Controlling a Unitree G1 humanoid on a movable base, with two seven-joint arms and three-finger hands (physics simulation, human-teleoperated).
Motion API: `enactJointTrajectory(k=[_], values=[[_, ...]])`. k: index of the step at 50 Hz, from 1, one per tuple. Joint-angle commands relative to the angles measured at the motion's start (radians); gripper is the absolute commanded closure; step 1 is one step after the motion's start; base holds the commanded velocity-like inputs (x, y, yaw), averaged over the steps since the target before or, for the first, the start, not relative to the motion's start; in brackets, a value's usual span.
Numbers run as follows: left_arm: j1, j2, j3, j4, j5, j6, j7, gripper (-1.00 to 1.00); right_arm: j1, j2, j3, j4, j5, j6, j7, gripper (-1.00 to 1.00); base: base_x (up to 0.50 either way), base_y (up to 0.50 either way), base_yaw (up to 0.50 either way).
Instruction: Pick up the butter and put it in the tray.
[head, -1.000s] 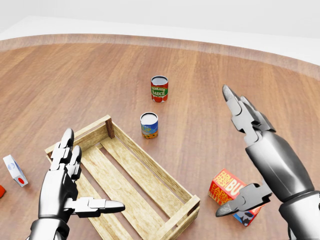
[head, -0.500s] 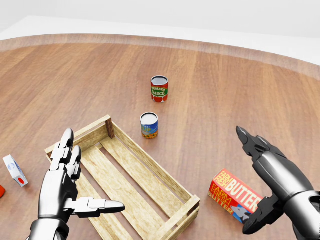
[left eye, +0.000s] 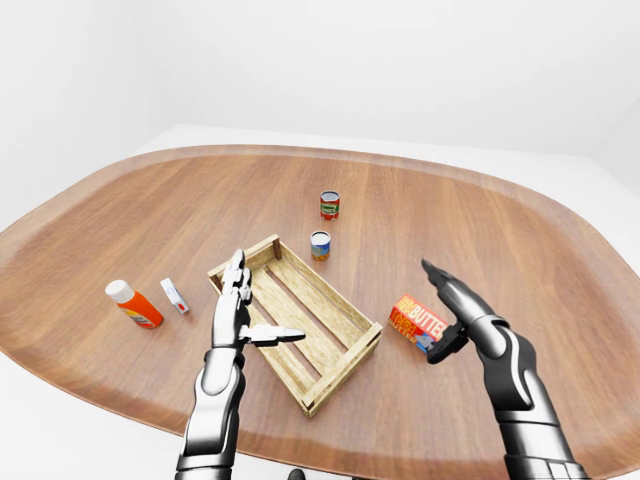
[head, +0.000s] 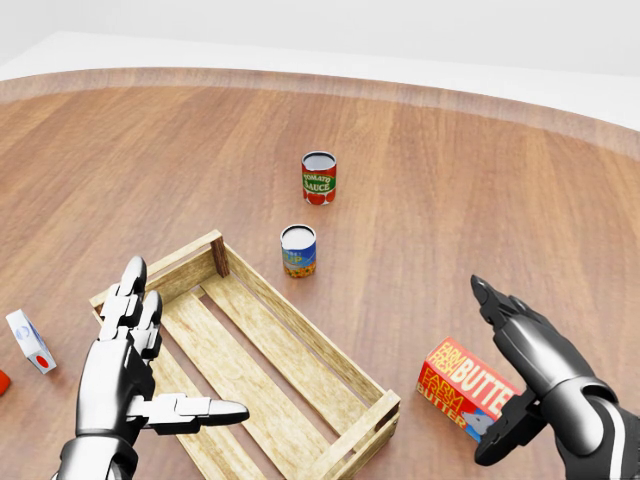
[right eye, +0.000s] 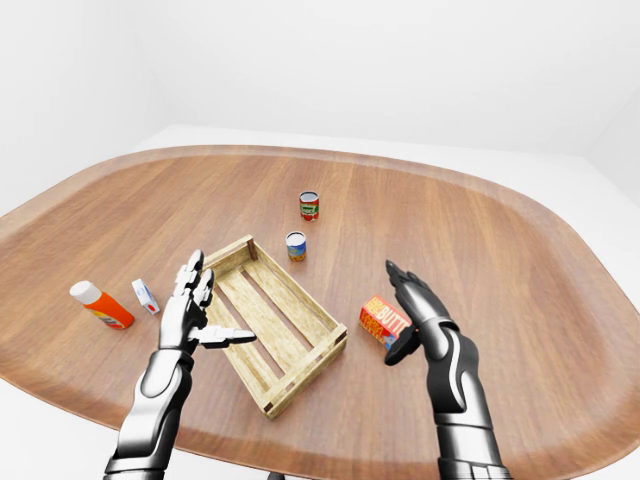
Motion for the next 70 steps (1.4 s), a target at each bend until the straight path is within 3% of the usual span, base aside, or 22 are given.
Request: enactJointTrajectory(k=[1,30,34,35,38,46,47,52,55,56,57,58,60,64,70], values=[[0.0,0.0,-0.001,0.001,0.0,-0.001,0.001,-1.0,-0.051,-0.019,0.03,0.179,0.004,0.0,-0.1,-1.0,0.0,0.0,0.0],[0.0,0.0,-0.001,0.001,0.001,0.0,0.0,-1.0,-0.158,-0.029,0.09,0.549,0.051,-0.001,-0.307,-1.0,0.0,0.0,0.0],[0.003,-0.001,-0.002,-0.001,0.002,0.0,0.0,-1.0,-0.205,-0.035,0.101,0.668,0.067,-0.05,-0.359,-1.0,0.0,0.0,0.0],[0.003,-0.001,-0.002,0.001,0.002,-0.003,0.0,-1.0,-0.236,-0.04,0.103,0.747,0.077,-0.088,-0.396,-1.0,0.0,0.0,0.0],[0.001,0.0,-0.001,0.004,0.002,-0.003,0.0,-1.0,-0.275,-0.047,0.114,0.844,0.091,-0.126,-0.44,-1.0,0.0,0.0,0.0],[0.002,0.0,0.0,-0.001,0.0,0.0,0.0,-1.0,-0.339,-0.055,0.138,0.977,0.108,-0.173,-0.492,-1.0,0.0,0.0,0.0],[0.003,-0.001,-0.001,0.007,0.001,-0.009,-0.001,-1.0,-0.345,-0.057,0.14,0.99,0.11,-0.175,-0.499,-1.0,0.0,0.0,0.0],[0.002,-0.001,-0.002,0.001,0.001,-0.002,0.0,-1.0,-0.351,-0.058,0.147,1.004,0.116,-0.175,-0.504,-1.0,0.0,0.0,0.0],[0.004,-0.002,-0.003,0.017,0.002,-0.02,0.0,-1.0,-0.349,-0.057,0.152,1.005,0.114,-0.173,-0.504,-1.0,0.0,0.0,0.0],[0.004,-0.002,-0.003,0.018,0.002,-0.021,0.0,-1.0,-0.347,-0.057,0.154,1.003,0.111,-0.174,-0.505,-0.19,0.0,0.0,0.0],[0.004,-0.002,-0.004,0.018,0.002,-0.021,0.0,-1.0,-0.347,-0.056,0.154,1.002,0.111,-0.174,-0.505,-0.19,0.0,0.0,0.0],[0.005,-0.002,-0.004,0.016,0.003,-0.02,0.0,-1.0,-0.345,-0.056,0.154,1.0,0.112,-0.175,-0.505,1.0,0.0,0.0,0.0],[0.005,-0.002,-0.004,0.006,0.001,-0.009,0.0,-1.0,-0.344,-0.056,0.155,1.001,0.111,-0.172,-0.5,1.0,0.0,0.0,0.0],[0.006,-0.002,-0.005,0.014,0.002,-0.018,0.0,-1.0,-0.344,-0.057,0.153,1.0,0.113,-0.175,-0.501,1.0,0.0,0.0,0.0],[0.007,-0.002,-0.004,0.008,0.001,-0.013,0.0,-1.0,-0.339,-0.059,0.151,0.993,0.115,-0.175,-0.498,1.0,0.0,0.0,0.0]])
